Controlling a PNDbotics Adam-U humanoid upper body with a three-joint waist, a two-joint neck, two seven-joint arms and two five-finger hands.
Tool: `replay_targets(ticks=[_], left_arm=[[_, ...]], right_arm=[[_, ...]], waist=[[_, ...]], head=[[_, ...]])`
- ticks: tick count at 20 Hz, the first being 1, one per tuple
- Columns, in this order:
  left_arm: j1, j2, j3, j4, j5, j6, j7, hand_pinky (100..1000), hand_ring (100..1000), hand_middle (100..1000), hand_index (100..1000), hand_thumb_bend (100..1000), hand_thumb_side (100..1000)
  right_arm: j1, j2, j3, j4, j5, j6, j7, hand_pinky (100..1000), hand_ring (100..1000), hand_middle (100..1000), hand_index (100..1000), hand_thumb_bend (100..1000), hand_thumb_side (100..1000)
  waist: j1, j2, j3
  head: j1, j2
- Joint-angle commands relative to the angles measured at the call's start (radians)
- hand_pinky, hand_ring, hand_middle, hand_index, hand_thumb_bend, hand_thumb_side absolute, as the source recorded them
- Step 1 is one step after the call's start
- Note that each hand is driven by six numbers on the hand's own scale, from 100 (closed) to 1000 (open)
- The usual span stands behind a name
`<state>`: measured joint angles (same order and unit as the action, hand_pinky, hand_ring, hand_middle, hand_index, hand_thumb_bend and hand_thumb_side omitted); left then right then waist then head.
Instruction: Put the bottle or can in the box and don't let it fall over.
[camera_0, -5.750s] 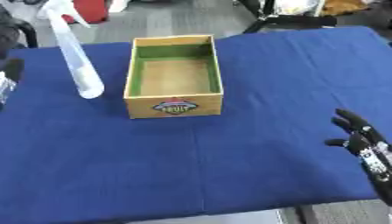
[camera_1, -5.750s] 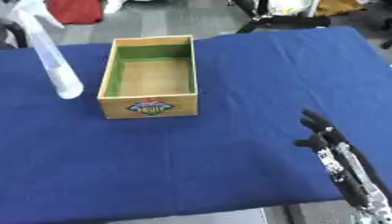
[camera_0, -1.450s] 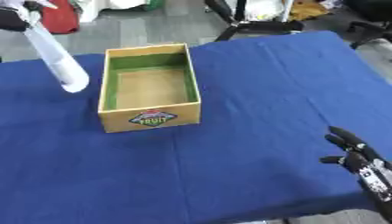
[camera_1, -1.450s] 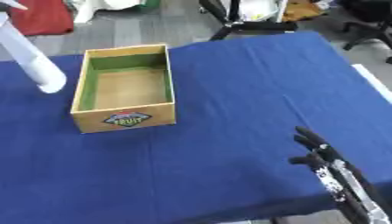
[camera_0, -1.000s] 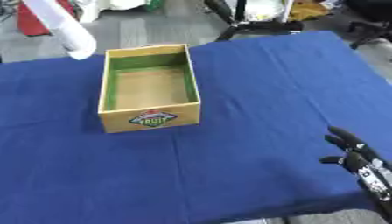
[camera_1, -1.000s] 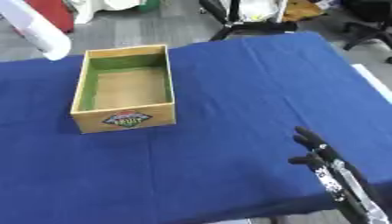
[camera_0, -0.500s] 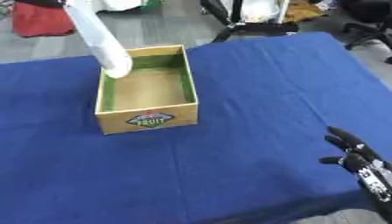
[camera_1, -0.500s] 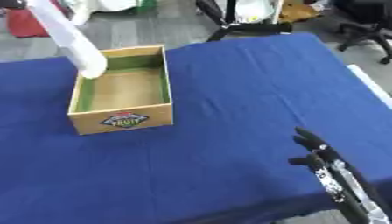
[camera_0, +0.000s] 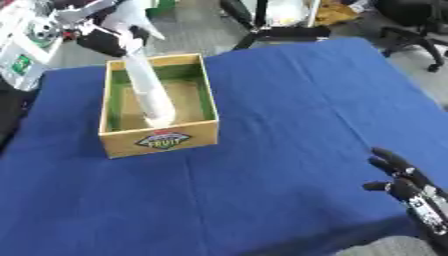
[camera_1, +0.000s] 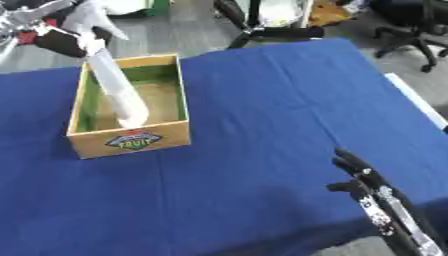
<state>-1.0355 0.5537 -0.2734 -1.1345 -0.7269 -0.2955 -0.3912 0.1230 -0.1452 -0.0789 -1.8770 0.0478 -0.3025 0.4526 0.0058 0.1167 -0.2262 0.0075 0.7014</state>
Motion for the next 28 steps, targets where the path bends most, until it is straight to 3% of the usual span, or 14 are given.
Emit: replay_targets(ticks=[1,2,4,8,16,19,23,26,28], left_arm=[[-0.018,0.029,0.002,-0.020,-0.024,-0.021,-0.015,666,577,494,767,324,471],[-0.018,0.033,0.003,-0.024,-0.031,-0.025,-0.020,715,655,577,806,432,534],[-0.017,0.044,0.007,-0.031,-0.035,-0.032,-0.035,755,731,668,849,547,601],[-0.011,0.079,0.025,-0.055,-0.018,-0.026,-0.047,806,807,769,893,673,679],[0.036,0.199,0.090,-0.157,0.084,0.023,0.004,785,782,748,891,649,701],[0.144,0.302,0.147,-0.285,0.201,0.057,0.084,767,762,724,885,631,689],[0.382,0.396,0.262,-0.491,0.358,0.127,0.200,741,733,690,879,605,680],[0.584,0.369,0.368,-0.619,0.436,0.186,0.312,713,700,652,868,570,672],[0.719,0.286,0.422,-0.678,0.486,0.214,0.400,690,671,620,858,542,664]], right_arm=[[-0.005,-0.009,0.000,-0.012,-0.007,-0.001,0.003,754,1000,1000,1000,100,881],[-0.005,-0.009,-0.001,-0.012,-0.006,-0.001,0.003,755,1000,1000,1000,100,882],[-0.004,-0.009,-0.002,-0.012,-0.005,0.000,0.002,755,1000,1000,1000,100,882],[-0.003,-0.009,-0.005,-0.011,-0.003,0.000,0.000,755,1000,1000,1000,100,882],[0.001,-0.010,-0.014,-0.011,0.003,0.001,-0.008,756,1000,1000,1000,100,882],[0.006,-0.010,-0.020,-0.010,0.007,0.001,-0.013,756,1000,1000,1000,100,881],[0.008,-0.009,-0.026,-0.010,0.011,0.002,-0.021,756,1000,1000,1000,100,882],[0.008,-0.006,-0.023,-0.010,0.009,0.001,-0.020,756,1000,1000,1000,100,883],[0.008,-0.002,-0.024,-0.011,0.006,0.002,-0.020,756,1000,1000,1000,100,884]], waist=[[0.000,-0.009,0.001],[0.000,-0.009,0.002],[0.001,-0.010,0.004],[0.003,-0.011,0.010],[0.007,-0.016,0.029],[0.007,-0.018,0.042],[0.005,-0.020,0.063],[0.000,-0.019,0.077],[-0.005,-0.014,0.086]], head=[[-0.006,-0.013],[-0.006,-0.012],[-0.008,-0.012],[-0.015,-0.013],[-0.034,-0.014],[-0.048,-0.016],[-0.057,-0.017],[-0.058,-0.015],[-0.060,-0.017]])
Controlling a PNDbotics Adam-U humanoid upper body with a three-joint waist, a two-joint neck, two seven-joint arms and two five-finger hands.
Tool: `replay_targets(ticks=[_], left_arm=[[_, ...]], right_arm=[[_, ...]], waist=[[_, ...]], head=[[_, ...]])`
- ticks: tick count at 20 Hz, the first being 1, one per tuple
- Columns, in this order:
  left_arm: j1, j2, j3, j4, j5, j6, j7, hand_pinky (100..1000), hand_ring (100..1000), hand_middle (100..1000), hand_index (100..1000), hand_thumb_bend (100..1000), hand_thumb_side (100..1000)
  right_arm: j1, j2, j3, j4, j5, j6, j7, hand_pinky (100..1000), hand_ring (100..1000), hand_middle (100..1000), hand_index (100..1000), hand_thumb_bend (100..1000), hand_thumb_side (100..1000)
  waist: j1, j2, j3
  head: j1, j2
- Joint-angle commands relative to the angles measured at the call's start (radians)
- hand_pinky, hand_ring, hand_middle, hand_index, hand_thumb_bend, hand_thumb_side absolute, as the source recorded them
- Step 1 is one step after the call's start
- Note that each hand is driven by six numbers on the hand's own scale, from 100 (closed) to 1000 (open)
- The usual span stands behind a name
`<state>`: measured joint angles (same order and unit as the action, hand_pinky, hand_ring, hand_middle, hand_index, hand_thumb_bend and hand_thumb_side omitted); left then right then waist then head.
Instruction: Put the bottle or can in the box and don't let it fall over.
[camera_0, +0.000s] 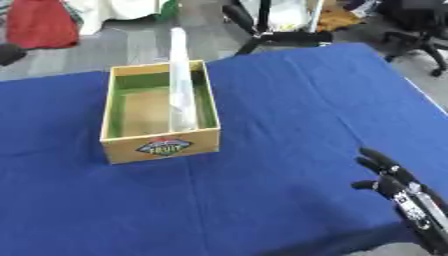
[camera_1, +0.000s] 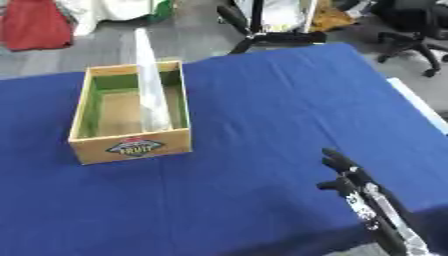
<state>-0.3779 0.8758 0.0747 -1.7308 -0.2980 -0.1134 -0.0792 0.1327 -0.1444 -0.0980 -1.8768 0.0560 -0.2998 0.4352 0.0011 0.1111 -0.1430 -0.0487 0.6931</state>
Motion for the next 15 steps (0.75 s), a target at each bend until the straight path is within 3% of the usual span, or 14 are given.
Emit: replay_targets(ticks=[1,4,6,11,12,13,15], left_arm=[[0.120,-0.085,0.092,-0.103,0.075,0.043,0.121,683,663,612,857,533,662],[0.240,-0.245,0.117,-0.141,0.094,0.065,0.172,675,652,604,852,515,676],[0.280,-0.344,0.122,-0.147,0.085,0.073,0.169,672,649,601,852,513,679],[0.288,-0.515,0.130,-0.119,0.081,0.087,0.182,654,629,584,838,499,672],[0.288,-0.538,0.131,-0.111,0.083,0.087,0.186,652,627,582,840,490,629],[0.288,-0.560,0.132,-0.101,0.087,0.088,0.191,649,624,579,839,496,669],[0.286,-0.592,0.134,-0.081,0.099,0.089,0.203,648,622,577,837,496,666]], right_arm=[[-0.003,0.000,-0.005,-0.011,-0.004,-0.001,-0.003,756,1000,1000,1000,100,883],[-0.005,0.006,-0.003,-0.013,-0.013,0.001,-0.003,755,1000,1000,1000,100,881],[-0.004,0.008,0.002,-0.014,-0.025,0.001,0.000,755,1000,1000,1000,100,879],[-0.003,0.012,0.009,-0.014,-0.068,0.008,-0.002,747,1000,1000,1000,100,875],[-0.002,0.012,0.011,-0.015,-0.079,0.011,-0.001,746,1000,1000,1000,100,882],[-0.002,0.011,0.013,-0.016,-0.091,0.013,0.001,746,1000,1000,1000,100,872],[-0.003,0.010,0.012,-0.018,-0.108,0.020,0.002,744,1000,1000,1000,100,870]], waist=[[-0.003,-0.006,0.006],[-0.011,-0.002,0.013],[-0.018,-0.005,0.017],[-0.031,-0.008,0.027],[-0.032,-0.010,0.031],[-0.033,-0.012,0.035],[-0.033,-0.013,0.041]], head=[[-0.004,-0.009],[0.002,0.000],[0.014,0.005],[0.046,0.014],[0.054,0.017],[0.062,0.021],[0.073,0.030]])
